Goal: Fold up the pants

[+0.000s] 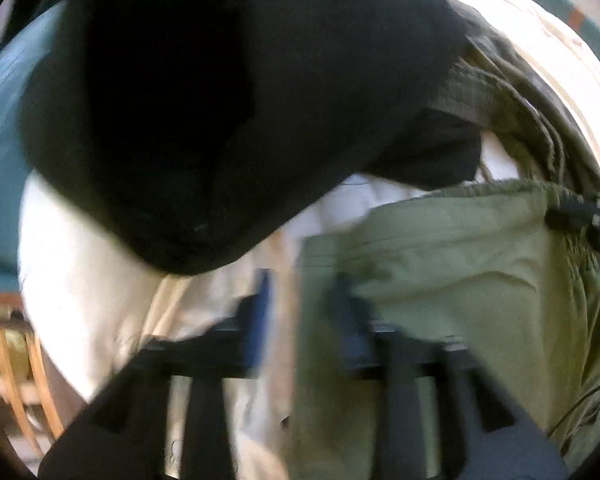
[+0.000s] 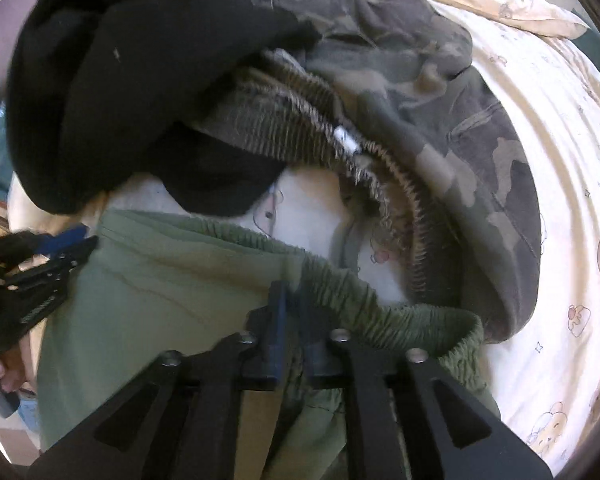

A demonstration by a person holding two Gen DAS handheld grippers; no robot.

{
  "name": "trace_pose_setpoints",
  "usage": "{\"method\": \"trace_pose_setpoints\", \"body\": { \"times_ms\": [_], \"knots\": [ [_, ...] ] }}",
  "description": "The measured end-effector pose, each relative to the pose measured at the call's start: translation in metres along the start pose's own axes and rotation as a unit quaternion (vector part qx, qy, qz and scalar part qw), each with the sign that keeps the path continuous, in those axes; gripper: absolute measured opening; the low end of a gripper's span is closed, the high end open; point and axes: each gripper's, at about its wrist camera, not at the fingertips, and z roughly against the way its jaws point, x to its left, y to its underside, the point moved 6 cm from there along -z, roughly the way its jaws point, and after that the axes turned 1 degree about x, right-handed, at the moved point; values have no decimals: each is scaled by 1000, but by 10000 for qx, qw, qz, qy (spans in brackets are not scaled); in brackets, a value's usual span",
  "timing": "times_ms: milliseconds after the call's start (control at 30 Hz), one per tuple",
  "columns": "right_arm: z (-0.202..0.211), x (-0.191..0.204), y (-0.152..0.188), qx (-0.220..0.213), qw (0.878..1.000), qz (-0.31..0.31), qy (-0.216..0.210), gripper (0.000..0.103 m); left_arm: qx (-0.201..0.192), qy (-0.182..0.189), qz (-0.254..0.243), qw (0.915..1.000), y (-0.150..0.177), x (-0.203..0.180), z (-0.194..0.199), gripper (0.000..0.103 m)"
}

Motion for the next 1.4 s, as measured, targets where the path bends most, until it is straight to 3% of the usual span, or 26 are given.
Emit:
{"method": "trace_pose_setpoints", "body": {
  "times_ms": [33,67,100,167,333,467,567,667,767,867,967,1067,1167,1267,1333,1400],
  "knots": [
    [-1,1,3,82,9999,-13,-69,23,-96,35,176,9998,3,9,7,66],
    [3,2,7,119,9998,-41,-179,35,-159,119,325,9993,6,16,13,83],
    [8,2,10,90,9997,-28,-233,51,-198,286,504,9981,11,25,22,90],
    [30,5,18,-77,9994,42,-326,63,-221,512,773,9954,27,39,39,90],
    [106,12,52,-613,9952,128,-746,63,-531,655,977,9916,83,56,101,90],
    [165,27,108,-784,9894,221,-1201,63,-645,398,1130,9907,148,62,147,90],
    [195,45,160,-764,9853,241,-1511,66,-480,653,1251,9888,209,57,171,90],
    [202,64,239,-349,9803,48,-1941,66,-262,1147,1405,9831,271,42,183,90],
    [184,84,320,274,9644,-314,-2613,66,61,1088,1480,9830,323,35,185,90],
    [146,109,389,1017,9582,-352,-2652,66,225,1003,1534,9828,362,30,175,90],
    [116,131,423,1302,9570,-262,-2580,66,483,885,1311,9862,381,21,164,90],
    [94,123,421,1131,9790,-70,-1694,66,565,911,949,9897,383,9,159,90],
    [112,99,396,166,9974,236,-659,66,869,1087,681,9879,391,-4,150,90],
    [133,71,383,-345,9992,176,-5,66,840,1091,435,9895,394,-17,146,90],
    [135,67,383,-231,9990,34,-390,66,714,1120,299,9907,389,-22,147,90],
    [142,73,385,-228,9917,-218,-1248,66,629,1062,267,9920,381,-23,144,89]
  ]
}}
